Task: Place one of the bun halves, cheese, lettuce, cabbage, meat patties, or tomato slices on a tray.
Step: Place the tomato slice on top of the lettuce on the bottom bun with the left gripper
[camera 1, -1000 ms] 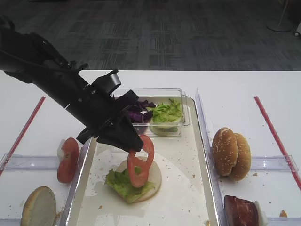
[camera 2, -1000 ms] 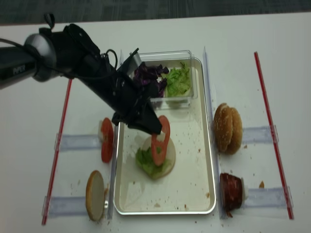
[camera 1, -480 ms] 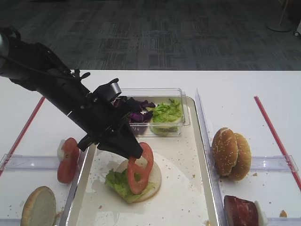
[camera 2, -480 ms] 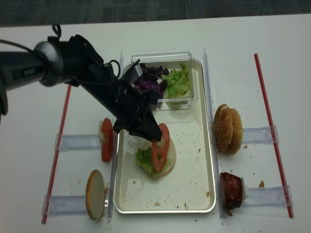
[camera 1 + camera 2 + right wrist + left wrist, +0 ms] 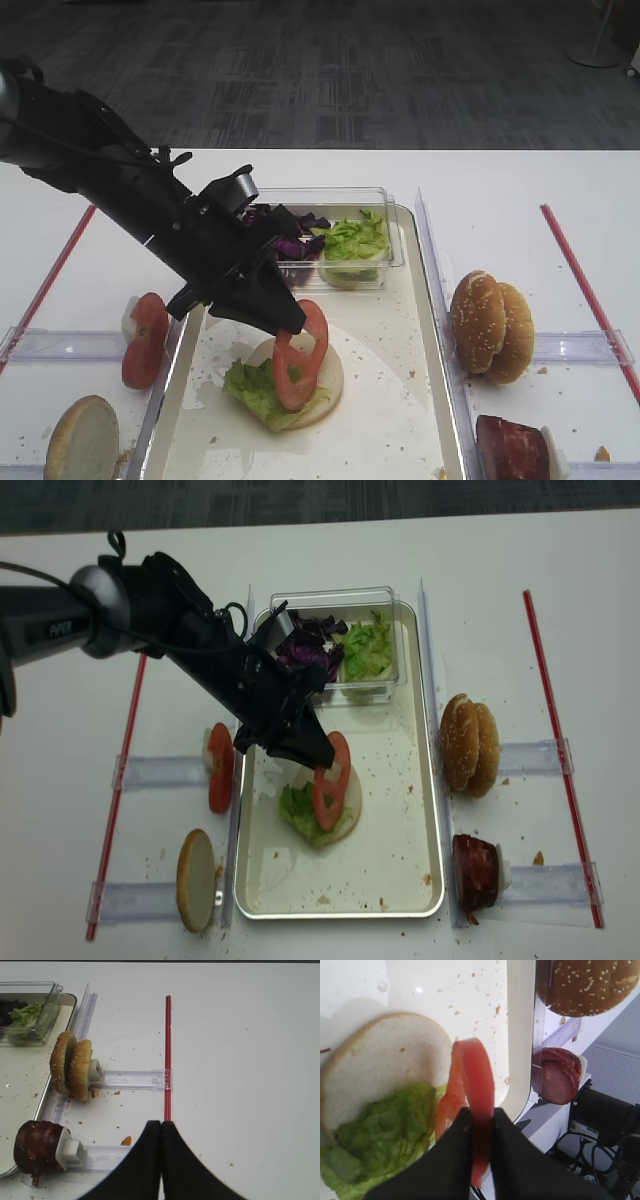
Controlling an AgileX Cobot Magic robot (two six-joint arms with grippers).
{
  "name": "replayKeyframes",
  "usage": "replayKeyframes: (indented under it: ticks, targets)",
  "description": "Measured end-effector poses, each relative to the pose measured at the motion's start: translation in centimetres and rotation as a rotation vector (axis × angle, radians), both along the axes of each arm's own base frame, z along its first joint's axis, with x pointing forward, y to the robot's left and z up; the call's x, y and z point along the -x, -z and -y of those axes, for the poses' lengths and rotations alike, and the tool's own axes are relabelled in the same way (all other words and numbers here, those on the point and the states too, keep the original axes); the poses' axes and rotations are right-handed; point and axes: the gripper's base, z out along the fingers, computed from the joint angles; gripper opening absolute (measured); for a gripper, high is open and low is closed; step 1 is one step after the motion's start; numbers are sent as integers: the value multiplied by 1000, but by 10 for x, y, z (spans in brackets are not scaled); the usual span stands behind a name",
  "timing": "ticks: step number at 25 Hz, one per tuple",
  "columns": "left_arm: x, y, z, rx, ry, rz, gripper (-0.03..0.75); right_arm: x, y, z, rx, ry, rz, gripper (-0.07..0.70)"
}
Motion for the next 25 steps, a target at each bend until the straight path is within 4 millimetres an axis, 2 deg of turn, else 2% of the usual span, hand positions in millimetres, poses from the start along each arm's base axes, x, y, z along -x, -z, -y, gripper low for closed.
replayKeyframes:
  ticks: [25]
  targets:
    - [1,2,-1,-13,10,2,52,0,0,0,2,-1,0,36]
